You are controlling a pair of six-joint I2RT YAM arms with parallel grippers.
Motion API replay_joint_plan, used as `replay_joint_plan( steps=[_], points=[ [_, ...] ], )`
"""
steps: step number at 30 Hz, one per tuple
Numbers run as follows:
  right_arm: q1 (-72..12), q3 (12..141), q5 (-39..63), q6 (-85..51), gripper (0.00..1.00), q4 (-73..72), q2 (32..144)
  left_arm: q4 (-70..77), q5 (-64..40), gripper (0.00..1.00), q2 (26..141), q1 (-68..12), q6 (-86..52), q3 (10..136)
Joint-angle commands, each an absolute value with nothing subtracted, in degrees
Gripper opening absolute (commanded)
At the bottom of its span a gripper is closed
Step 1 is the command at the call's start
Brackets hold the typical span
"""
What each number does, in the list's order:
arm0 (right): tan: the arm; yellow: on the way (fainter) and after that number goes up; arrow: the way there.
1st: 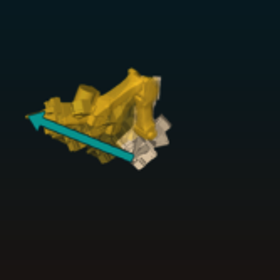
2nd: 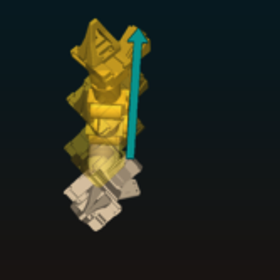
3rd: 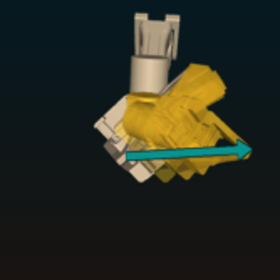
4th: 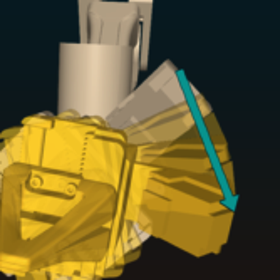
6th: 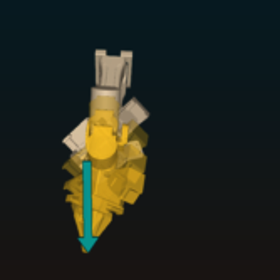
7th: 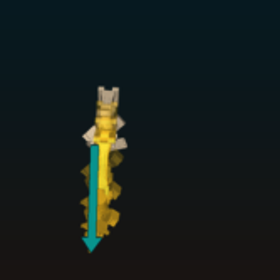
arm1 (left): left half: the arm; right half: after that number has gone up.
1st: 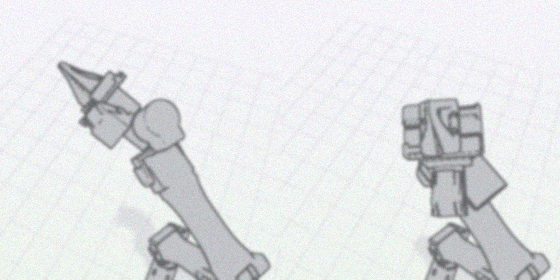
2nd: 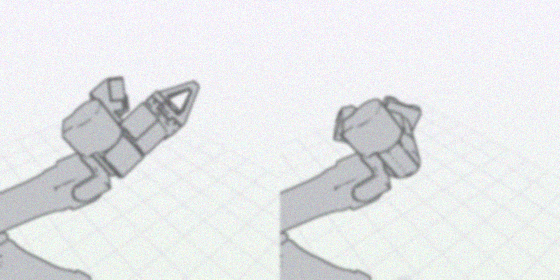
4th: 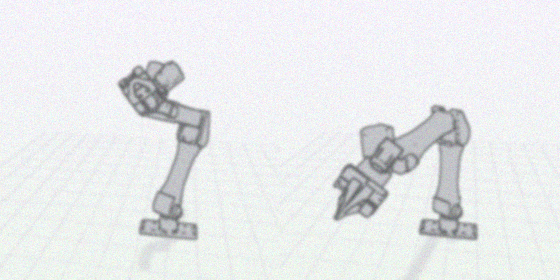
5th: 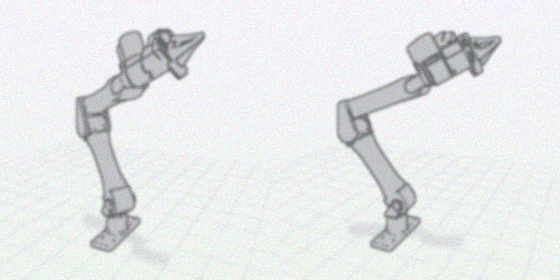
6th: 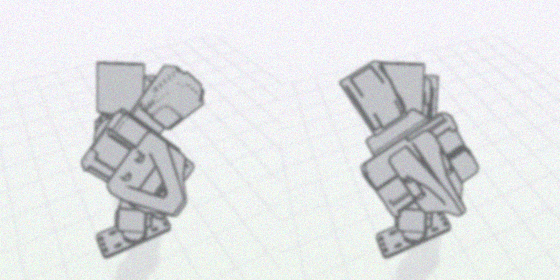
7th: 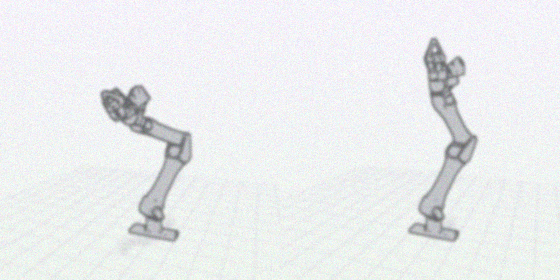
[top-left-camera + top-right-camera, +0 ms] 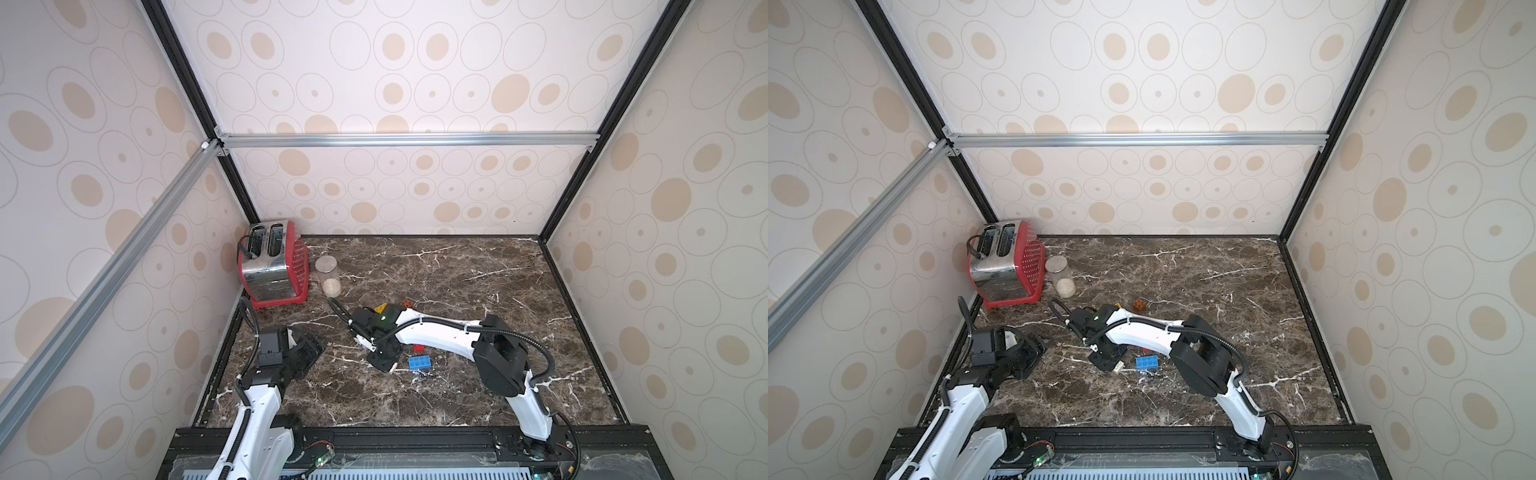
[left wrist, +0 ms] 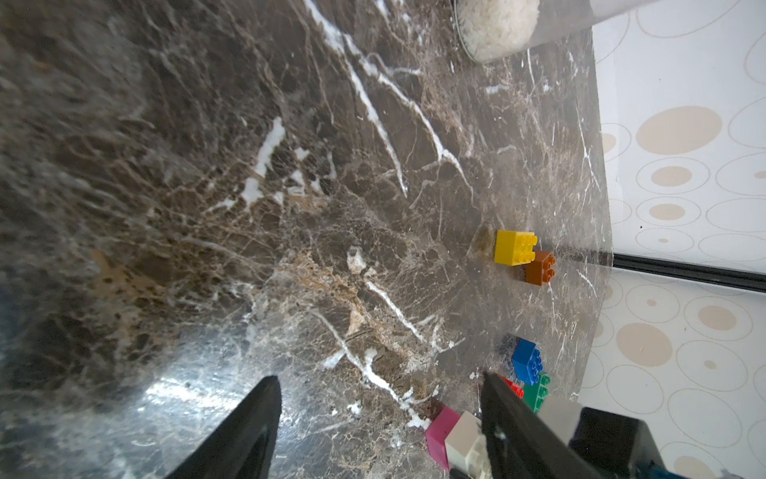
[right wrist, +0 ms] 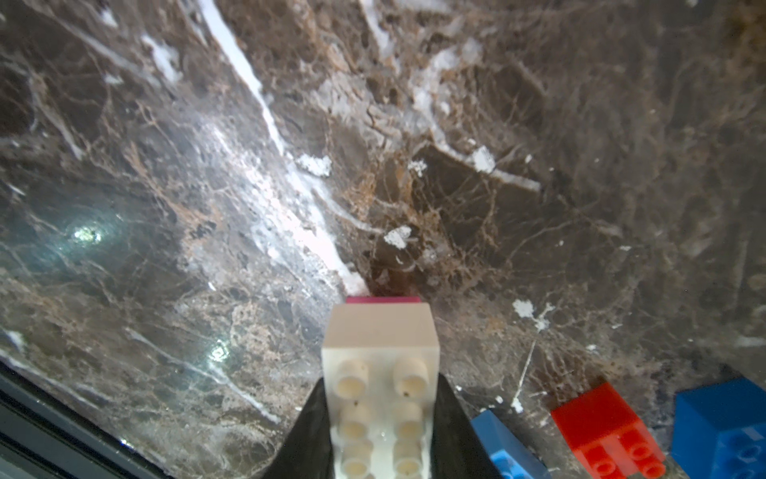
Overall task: Assemble a heart with lego
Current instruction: Assemble the lego brick with the lego brick.
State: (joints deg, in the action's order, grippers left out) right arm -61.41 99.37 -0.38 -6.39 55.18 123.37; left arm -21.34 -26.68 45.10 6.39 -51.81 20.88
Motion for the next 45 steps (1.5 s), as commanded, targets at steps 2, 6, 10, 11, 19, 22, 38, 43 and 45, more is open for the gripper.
replay_joint_plan(
  steps=[2,6,10,11,19,22,38,43,45],
  points=[
    [-60.94,99.56,-1.12,-6.49,0.19,56.50,127.78,-21.20,-26.43,0.76,44.90,6.50,-51.15,21.01],
    [-60.92,100.88,-3.93,-6.85,0.19,58.55,128.51,-21.26,-26.30,0.76,44.82,6.50,-51.15,21.01],
    [-61.02,100.57,-5.05,-6.51,0.19,59.88,127.65,-21.18,-26.28,0.76,45.16,6.50,-51.07,21.05],
    [-61.12,100.59,-5.24,-6.50,0.19,60.37,127.46,-21.18,-26.35,0.76,45.30,6.50,-51.06,21.09],
    [-62.34,101.85,-8.45,-8.26,0.18,61.93,127.32,-21.18,-26.19,0.76,45.25,6.50,-50.98,21.09],
    [-63.38,102.66,-9.13,-8.96,0.18,62.09,128.14,-21.18,-26.24,0.76,45.17,6.50,-51.05,21.04],
    [-60.58,96.48,1.36,-6.83,0.18,56.26,124.96,-21.18,-26.37,0.77,44.82,6.50,-51.06,21.01],
    [-59.40,93.88,6.77,-6.23,0.18,53.14,123.91,-21.18,-26.54,0.77,44.65,6.50,-51.06,21.01],
    [-58.94,93.17,6.90,-6.13,0.18,52.63,124.22,-21.18,-26.59,0.77,44.72,6.50,-51.06,21.01]
  ],
)
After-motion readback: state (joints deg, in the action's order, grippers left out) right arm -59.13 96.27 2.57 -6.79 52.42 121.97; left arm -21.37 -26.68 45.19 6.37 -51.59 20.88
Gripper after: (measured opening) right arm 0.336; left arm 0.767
